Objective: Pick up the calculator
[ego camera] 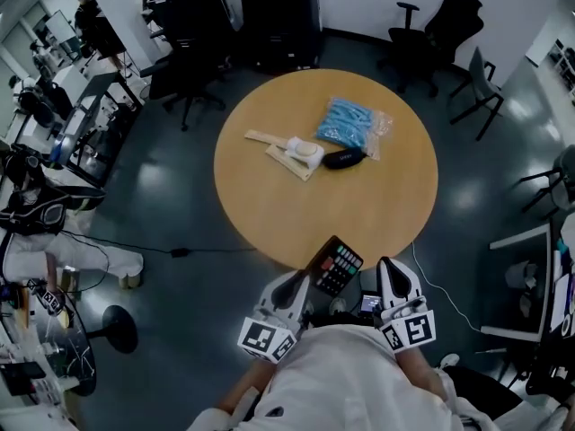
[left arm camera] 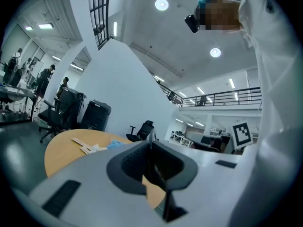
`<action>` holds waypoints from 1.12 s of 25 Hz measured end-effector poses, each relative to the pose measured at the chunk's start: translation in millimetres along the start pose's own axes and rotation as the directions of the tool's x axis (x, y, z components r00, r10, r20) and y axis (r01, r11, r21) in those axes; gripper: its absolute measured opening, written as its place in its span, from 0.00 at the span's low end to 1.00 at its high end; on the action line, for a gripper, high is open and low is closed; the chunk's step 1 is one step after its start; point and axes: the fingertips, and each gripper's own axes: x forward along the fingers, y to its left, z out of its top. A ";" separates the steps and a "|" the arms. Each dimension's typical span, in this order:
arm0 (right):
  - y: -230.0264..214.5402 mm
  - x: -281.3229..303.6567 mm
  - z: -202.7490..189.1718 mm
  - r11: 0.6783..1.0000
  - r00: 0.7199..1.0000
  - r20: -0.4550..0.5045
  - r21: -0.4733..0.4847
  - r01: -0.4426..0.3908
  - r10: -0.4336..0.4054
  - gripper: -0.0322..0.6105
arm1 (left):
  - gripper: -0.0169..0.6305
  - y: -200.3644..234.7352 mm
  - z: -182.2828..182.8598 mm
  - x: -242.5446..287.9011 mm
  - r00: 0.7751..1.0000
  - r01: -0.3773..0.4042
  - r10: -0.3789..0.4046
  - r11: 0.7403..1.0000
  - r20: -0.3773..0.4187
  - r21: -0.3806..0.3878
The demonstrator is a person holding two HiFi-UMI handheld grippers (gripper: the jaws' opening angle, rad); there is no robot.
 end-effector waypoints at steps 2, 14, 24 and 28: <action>-0.5 1.0 0.6 1.000 1.000 0.001 -0.013 -0.004 0.004 0.07 | 0.09 -7.1 1.4 1.0 1.000 0.005 -0.005 1.000 0.007 -0.011; -13.9 -1.9 -5.6 0.999 1.000 -0.027 -0.030 -0.015 0.014 0.07 | 0.09 -26.9 -8.2 15.1 1.000 0.006 -0.006 1.000 -0.006 -0.025; -10.7 -5.2 -6.2 0.999 1.000 -0.023 -0.026 -0.020 0.019 0.07 | 0.09 -30.1 -12.9 13.5 1.000 0.014 -0.014 0.999 -0.012 -0.033; -10.4 -10.4 -4.8 0.999 1.000 -0.024 -0.031 -0.021 0.020 0.07 | 0.09 -31.7 -10.3 10.7 1.000 0.004 -0.004 0.998 0.003 -0.056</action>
